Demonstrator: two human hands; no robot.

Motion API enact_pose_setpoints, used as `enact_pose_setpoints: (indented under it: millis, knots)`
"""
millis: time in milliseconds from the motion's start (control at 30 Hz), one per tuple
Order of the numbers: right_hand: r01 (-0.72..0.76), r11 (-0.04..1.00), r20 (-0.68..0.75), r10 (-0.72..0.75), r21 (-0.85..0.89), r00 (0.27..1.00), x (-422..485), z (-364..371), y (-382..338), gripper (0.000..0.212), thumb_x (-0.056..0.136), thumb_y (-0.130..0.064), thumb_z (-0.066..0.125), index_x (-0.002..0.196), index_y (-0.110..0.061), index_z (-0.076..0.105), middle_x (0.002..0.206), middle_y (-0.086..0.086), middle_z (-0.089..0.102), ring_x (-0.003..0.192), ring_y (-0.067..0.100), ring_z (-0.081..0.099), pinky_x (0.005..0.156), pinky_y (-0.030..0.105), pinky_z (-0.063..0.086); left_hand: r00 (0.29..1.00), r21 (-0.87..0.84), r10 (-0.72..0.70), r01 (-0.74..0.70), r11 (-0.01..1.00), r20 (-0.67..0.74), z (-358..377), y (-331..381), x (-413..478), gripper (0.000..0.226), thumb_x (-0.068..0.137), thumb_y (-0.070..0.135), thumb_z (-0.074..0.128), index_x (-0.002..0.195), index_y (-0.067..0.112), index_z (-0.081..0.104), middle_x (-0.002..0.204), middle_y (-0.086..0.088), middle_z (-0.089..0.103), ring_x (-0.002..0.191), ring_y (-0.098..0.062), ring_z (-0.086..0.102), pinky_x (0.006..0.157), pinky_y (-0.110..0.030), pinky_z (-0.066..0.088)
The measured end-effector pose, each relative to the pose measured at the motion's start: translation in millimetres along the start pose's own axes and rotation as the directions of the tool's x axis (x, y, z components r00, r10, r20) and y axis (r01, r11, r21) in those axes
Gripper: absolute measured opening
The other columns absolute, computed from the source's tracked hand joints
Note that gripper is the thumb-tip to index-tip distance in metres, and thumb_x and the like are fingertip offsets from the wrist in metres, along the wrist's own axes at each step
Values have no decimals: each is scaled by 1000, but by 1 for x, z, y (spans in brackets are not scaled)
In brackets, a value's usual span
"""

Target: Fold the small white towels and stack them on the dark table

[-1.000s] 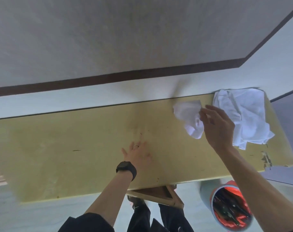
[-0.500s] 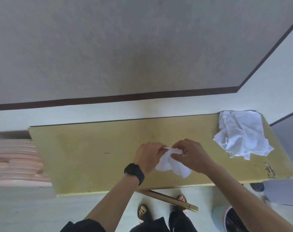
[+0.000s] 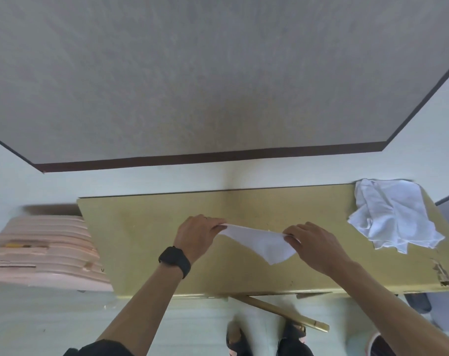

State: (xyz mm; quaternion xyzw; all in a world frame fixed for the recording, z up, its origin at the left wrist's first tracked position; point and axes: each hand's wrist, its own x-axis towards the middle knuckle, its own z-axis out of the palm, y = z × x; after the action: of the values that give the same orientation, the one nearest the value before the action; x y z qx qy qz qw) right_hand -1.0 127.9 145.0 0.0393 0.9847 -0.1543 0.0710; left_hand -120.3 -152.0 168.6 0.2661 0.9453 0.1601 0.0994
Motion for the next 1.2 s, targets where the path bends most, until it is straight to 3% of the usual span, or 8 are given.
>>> enact_pose_setpoints:
  millis: [167,300,500,600,767,967,1100,1200]
  knots:
    - [-25,1000,-54,25,10,998,6,-3,8,21,102,-31,46,113,-29,64,102,-12,66,97,15,58,75,32,48,997,125,63,-58,990,-33,11,-24,-1,30,105,26,44,125,30,65,111,3,72,97,-22,63,89,-33,43]
    - [-42,998,-154,48,40,987,28,-7,16,20,102,-29,47,111,-24,65,102,-8,66,96,19,59,74,37,51,993,78,17,-8,997,-113,10,-33,19,28,104,31,45,120,28,69,108,6,72,97,-19,64,95,-31,39]
    - [-18,999,-317,30,40,948,66,-25,22,16,100,-25,54,107,-20,68,98,-6,69,92,21,60,70,36,51,947,98,51,-20,995,-319,1,-32,47,17,97,29,59,99,23,75,84,6,75,83,-20,66,87,-28,41]
    - [19,999,-389,-4,34,921,76,-27,25,11,96,-20,61,101,-19,70,92,-5,69,85,23,61,64,36,52,898,117,92,-45,992,-431,1,-39,55,32,92,37,48,91,24,77,85,9,75,82,-18,67,83,-24,36]
    - [95,995,-425,-80,15,902,73,-15,28,8,90,-14,69,97,-18,72,91,-5,70,77,23,63,58,35,53,869,216,184,-92,972,-460,10,-46,48,32,90,33,49,91,23,78,80,7,73,78,-19,67,81,-27,39]
    - [40,997,-289,-21,61,957,39,46,34,10,87,-16,72,96,-21,72,99,-10,68,80,21,65,58,36,55,929,204,165,-100,974,-332,59,-57,11,18,85,34,61,84,28,78,76,10,72,76,-16,67,78,-29,44]
    - [-85,991,-86,94,98,992,1,106,38,12,93,-20,66,102,-21,74,107,-9,67,89,22,63,65,37,55,986,110,94,-79,991,-137,112,-59,-30,13,79,32,65,79,28,78,72,9,72,75,-17,68,78,-27,38]
    - [-186,979,113,176,85,978,-37,145,38,20,99,-28,55,110,-25,72,117,-11,64,100,20,60,76,36,52,999,75,53,-53,996,-9,149,-59,-65,9,82,31,70,78,29,78,71,12,71,74,-15,67,77,-24,39]
